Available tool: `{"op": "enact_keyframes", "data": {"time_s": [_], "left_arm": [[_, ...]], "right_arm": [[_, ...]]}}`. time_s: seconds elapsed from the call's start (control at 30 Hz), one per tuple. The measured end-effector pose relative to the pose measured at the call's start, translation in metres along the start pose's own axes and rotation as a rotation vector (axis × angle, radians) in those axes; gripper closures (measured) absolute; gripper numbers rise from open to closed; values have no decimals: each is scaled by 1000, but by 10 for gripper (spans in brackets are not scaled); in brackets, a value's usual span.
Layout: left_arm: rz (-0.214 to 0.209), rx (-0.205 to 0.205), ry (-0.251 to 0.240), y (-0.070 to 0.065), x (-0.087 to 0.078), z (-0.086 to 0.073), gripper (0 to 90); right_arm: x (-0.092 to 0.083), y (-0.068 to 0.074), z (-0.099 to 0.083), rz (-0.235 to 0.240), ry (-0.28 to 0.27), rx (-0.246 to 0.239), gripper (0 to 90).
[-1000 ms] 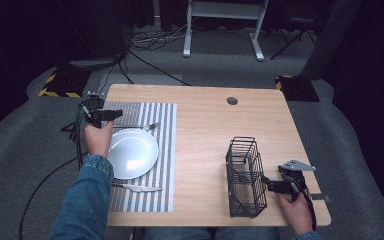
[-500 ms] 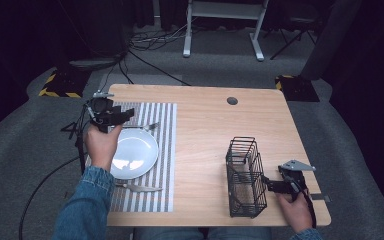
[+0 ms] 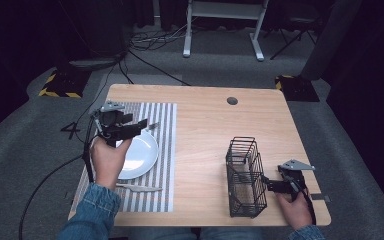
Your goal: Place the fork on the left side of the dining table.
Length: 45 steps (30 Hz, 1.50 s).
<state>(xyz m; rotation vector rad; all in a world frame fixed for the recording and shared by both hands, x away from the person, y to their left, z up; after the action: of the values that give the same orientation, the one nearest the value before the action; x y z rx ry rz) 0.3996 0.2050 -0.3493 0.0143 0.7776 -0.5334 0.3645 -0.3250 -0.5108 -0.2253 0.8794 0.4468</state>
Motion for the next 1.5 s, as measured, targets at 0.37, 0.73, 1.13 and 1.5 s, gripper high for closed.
{"op": "enact_keyframes", "data": {"time_s": [0.37,0.73,1.13,1.5], "left_arm": [[-63,54,-52,-33,-11,-52,343],[-86,52,-19,-36,4,-76,306],[-121,107,76,-75,41,-104,290],[-195,221,235,-121,88,-121,293]], "right_arm": [[0,0,0,0,0,0,159],[0,0,0,0,0,0,159],[0,0,0,4,0,-5,159],[0,0,0,7,1,-9,158]]}}
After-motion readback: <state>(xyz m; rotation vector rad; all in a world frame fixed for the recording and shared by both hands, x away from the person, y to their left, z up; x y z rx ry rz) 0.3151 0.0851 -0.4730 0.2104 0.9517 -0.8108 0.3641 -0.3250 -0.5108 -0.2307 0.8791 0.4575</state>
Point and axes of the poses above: each handheld gripper's, and its own axes: x roughly forward along the jaws, z roughly out of its top, y roughly to its left, the point moved 1 cm from there along x, roughly forward along the jaws, and after that the axes turned 9 degrees about y, right-handed, at the moved point
